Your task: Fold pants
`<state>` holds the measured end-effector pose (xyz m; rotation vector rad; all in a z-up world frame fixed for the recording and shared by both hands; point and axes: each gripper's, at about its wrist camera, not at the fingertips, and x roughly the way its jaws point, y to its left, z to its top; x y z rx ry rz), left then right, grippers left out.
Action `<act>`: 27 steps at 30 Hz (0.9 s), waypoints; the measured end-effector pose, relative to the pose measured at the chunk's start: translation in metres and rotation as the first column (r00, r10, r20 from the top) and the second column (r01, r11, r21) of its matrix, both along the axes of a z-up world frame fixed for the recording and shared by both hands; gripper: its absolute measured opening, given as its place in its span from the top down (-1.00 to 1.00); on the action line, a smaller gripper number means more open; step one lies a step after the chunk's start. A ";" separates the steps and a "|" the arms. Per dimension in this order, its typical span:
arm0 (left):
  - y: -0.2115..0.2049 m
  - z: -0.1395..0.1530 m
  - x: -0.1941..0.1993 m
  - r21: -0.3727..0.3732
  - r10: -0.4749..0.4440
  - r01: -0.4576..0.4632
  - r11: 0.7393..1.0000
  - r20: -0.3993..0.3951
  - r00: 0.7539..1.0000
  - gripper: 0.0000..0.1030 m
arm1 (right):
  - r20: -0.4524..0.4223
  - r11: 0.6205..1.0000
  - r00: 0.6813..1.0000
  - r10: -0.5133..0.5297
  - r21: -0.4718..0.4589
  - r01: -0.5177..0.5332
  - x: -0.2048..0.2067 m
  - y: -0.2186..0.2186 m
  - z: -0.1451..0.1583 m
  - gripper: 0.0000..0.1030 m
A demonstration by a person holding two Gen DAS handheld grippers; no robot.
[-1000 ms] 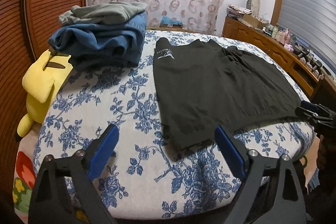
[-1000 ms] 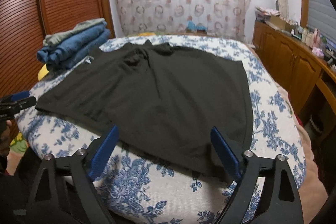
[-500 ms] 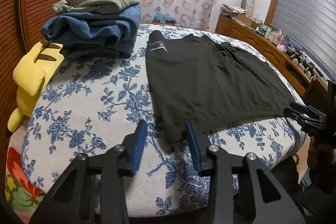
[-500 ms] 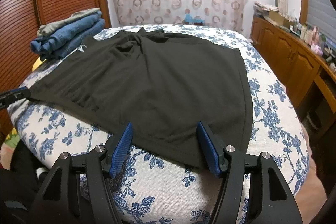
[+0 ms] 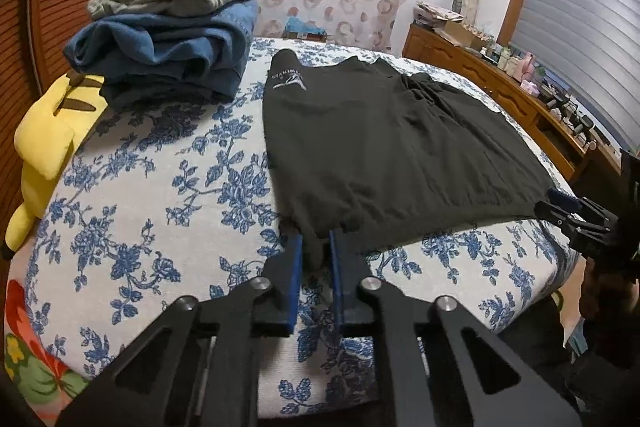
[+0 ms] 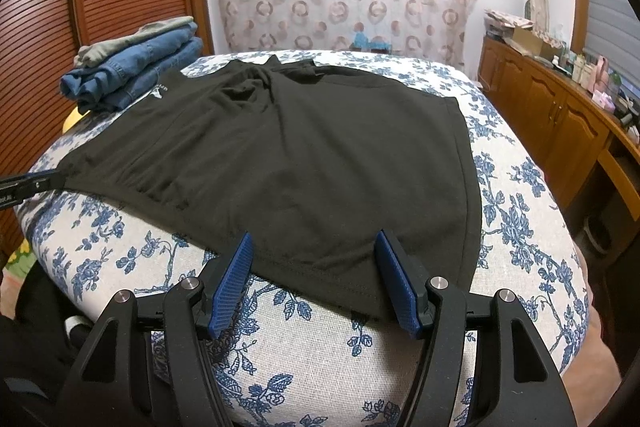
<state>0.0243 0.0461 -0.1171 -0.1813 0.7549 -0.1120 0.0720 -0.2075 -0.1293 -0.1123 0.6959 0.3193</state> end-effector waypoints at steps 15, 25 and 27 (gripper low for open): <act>-0.014 0.041 0.012 -0.027 -0.084 0.087 0.996 0.097 0.992 0.96 | -0.008 1.000 1.000 0.001 0.024 -0.001 0.002 0.000 0.005 -0.24; -0.053 0.056 0.023 -0.008 -0.188 0.191 0.982 0.130 0.973 0.97 | 0.005 0.999 1.000 0.005 0.042 -0.005 0.001 -0.004 0.012 -0.24; -0.058 0.059 0.026 -0.003 -0.207 0.209 0.978 0.134 0.969 0.97 | 0.006 0.999 1.000 0.007 0.038 -0.007 0.000 -0.004 0.012 -0.24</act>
